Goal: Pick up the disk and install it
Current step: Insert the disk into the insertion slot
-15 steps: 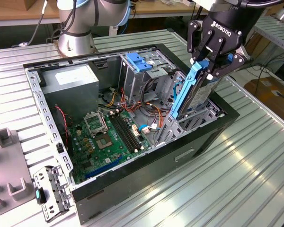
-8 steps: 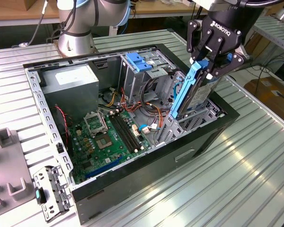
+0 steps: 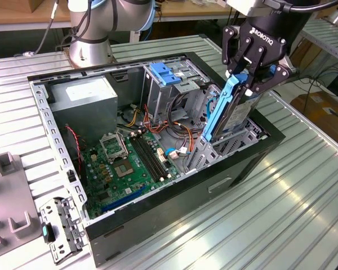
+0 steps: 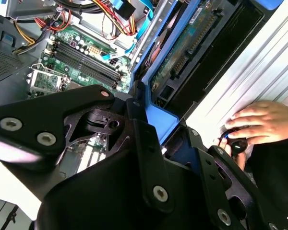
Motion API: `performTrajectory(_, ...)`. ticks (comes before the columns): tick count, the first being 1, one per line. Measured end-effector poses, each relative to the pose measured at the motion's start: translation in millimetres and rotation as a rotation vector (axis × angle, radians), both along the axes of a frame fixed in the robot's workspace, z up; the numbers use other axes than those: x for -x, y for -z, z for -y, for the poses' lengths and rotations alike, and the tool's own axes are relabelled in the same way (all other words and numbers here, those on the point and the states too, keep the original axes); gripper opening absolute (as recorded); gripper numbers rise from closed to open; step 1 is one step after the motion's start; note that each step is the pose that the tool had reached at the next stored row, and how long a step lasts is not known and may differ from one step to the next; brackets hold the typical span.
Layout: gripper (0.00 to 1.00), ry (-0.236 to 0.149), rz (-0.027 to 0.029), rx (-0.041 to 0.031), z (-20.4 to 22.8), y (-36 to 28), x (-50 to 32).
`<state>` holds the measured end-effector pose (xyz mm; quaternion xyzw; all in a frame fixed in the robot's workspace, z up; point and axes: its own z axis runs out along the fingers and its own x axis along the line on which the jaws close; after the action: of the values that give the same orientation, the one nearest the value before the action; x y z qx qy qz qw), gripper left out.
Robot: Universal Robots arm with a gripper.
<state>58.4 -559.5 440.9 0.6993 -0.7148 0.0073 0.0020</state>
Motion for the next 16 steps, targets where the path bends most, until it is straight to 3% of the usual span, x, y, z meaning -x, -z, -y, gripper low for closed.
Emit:
performTrajectory(12,0.37,0.000,-0.0003,-0.0001,0.1,14.0,-0.1)
performTrajectory(16,0.37,0.000,-0.0003,0.0000,0.1,15.1,-0.1)
